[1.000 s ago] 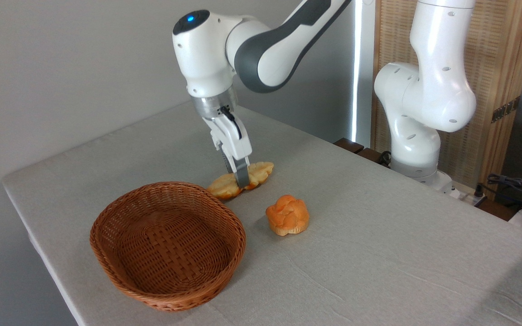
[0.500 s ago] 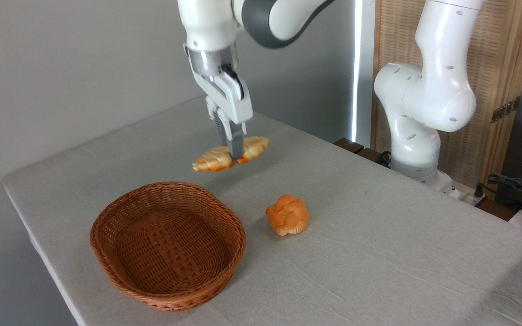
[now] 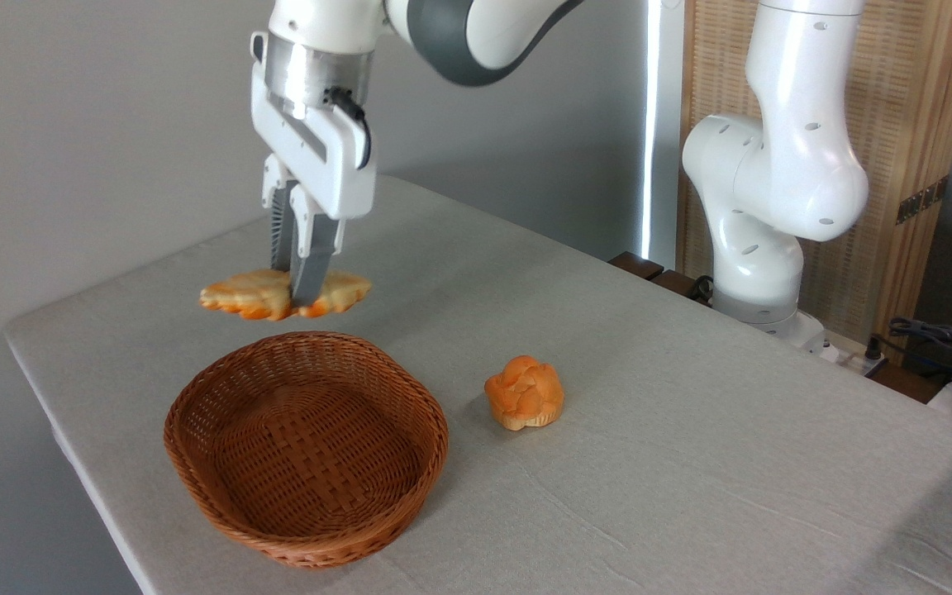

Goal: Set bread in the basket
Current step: 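Lower the pastry into the basket and open the gripper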

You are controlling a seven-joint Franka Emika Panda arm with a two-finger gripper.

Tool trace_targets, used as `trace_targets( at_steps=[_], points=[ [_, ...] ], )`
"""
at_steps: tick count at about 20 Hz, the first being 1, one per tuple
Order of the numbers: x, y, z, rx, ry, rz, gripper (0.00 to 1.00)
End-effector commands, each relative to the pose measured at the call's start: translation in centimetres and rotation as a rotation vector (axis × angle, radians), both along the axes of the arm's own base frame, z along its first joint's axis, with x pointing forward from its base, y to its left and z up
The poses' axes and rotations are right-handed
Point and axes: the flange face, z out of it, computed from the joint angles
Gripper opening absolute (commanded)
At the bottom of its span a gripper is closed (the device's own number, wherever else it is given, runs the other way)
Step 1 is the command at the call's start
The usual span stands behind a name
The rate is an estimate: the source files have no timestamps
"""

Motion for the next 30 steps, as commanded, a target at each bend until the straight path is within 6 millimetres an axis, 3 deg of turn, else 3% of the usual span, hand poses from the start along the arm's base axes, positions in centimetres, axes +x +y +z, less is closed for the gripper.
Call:
trace_targets(
  at_steps=[1,13,16,18,20,24,30],
  points=[
    [0.9,-0.5,0.8,-0.093,-0.038,0.025,1.0],
    [1.0,-0.5,0.9,-0.127,-0.041,0.038,1.0],
    [0.5,1.4,1.7,-0.12,0.055,0.048,1.0],
    [0.7,3.0,4.8,-0.031,0.144,0.019,1.0],
    [1.3,3.6,5.6,0.073,0.217,0.006,1.0],
    [1.9,5.6,6.0,0.111,0.249,0.034,1.0],
    [2.4,6.5,6.7,0.114,0.316,0.048,1.0]
  ],
)
